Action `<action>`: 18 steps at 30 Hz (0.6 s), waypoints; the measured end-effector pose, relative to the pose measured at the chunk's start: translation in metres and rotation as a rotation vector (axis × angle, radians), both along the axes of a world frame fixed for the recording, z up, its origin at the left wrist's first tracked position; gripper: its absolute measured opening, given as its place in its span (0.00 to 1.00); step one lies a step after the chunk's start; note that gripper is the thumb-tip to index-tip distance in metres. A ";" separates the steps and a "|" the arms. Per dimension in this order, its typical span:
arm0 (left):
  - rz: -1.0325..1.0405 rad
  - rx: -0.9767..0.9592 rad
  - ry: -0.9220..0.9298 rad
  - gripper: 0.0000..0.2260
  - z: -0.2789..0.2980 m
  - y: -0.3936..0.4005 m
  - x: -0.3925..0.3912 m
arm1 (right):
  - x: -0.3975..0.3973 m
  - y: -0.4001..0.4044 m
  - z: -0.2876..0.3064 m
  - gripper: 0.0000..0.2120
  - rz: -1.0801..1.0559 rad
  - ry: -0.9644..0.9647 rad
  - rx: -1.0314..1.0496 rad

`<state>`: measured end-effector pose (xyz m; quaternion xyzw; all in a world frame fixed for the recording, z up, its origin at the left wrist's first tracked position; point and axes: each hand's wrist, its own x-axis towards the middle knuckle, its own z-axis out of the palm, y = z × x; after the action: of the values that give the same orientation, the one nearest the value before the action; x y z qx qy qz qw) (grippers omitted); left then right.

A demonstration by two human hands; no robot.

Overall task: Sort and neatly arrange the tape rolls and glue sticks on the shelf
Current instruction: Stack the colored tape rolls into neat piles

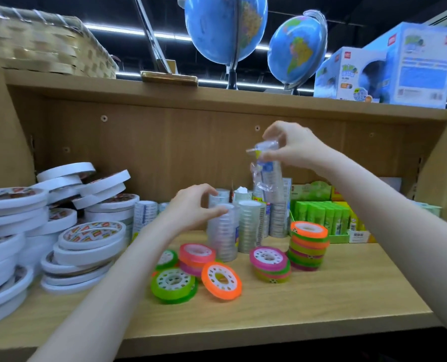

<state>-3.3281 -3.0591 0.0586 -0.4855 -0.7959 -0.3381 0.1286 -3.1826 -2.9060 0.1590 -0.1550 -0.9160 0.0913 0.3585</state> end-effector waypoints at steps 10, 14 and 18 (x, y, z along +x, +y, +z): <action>0.353 -0.072 0.292 0.16 -0.028 -0.058 -0.056 | -0.102 -0.045 -0.027 0.17 0.296 0.019 -0.083; 0.350 -0.150 0.230 0.19 -0.020 -0.063 -0.065 | -0.139 -0.039 -0.055 0.18 0.180 -0.166 -0.014; 0.357 -0.193 0.258 0.18 -0.012 -0.067 -0.068 | -0.150 -0.029 -0.071 0.18 -0.060 -0.350 0.115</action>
<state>-3.3965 -3.1259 0.0465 -0.3865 -0.8746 -0.1676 0.2401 -3.3325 -2.9354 0.0878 -0.1752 -0.9631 -0.0002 0.2043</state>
